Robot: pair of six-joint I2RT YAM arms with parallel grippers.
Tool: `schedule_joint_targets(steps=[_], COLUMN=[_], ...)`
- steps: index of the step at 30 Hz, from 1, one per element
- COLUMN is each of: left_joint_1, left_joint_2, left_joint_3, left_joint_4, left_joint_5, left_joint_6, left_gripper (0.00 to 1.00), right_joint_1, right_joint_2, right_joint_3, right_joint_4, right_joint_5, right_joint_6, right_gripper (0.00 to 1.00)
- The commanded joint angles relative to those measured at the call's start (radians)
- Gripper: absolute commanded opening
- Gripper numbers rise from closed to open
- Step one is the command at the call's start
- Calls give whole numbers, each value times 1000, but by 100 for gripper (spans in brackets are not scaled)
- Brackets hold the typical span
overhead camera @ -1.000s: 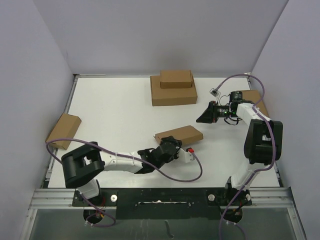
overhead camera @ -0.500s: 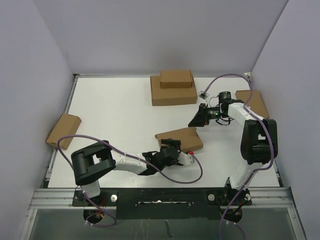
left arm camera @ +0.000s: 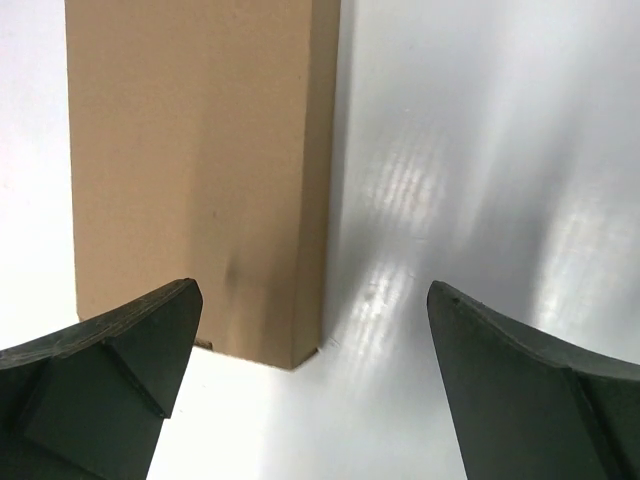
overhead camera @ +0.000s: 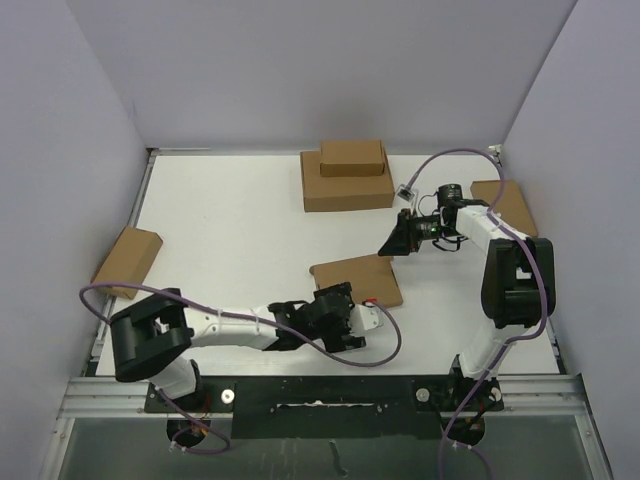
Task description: Fold the paper box
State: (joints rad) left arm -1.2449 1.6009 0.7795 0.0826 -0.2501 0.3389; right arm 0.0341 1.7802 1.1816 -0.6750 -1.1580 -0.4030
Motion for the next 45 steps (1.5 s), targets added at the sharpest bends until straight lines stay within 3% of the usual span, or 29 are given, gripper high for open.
schedule_joint_targets(steps=[1, 6, 10, 12, 15, 23, 28, 35, 39, 45], left_joint_1=[22, 169, 316, 359, 399, 460, 496, 538, 565, 586], left_joint_2=[-193, -308, -353, -360, -358, -202, -56, 55, 99, 184], left_joint_3=[9, -84, -212, -275, -303, -164, -38, 102, 154, 259], left_joint_4=[-56, 4, 157, 225, 203, 44, -20, -120, -145, -182], left_joint_5=[136, 281, 399, 410, 361, 328, 349, 355, 389, 454], left_joint_6=[-255, -632, -977, -1090, -1185, -1229, -1183, -1071, -1027, -959], left_gripper=[98, 91, 74, 68, 67, 73, 72, 63, 60, 55], right_joint_1=[9, 36, 66, 79, 97, 113, 112, 77, 74, 76], right_joint_2=[9, 24, 48, 69, 107, 132, 114, -11, -46, 49], right_joint_3=[36, 50, 61, 68, 80, 81, 75, 80, 81, 162], right_joint_4=[-21, -42, -52, -53, -57, -75, -105, -90, -44, -77], right_joint_5=[55, 137, 187, 222, 283, 318, 282, 194, 282, 405], right_joint_6=[-48, -81, -92, -90, -87, -99, -125, -182, -199, -205], right_gripper=[29, 24, 19, 18, 17, 16, 16, 25, 28, 26])
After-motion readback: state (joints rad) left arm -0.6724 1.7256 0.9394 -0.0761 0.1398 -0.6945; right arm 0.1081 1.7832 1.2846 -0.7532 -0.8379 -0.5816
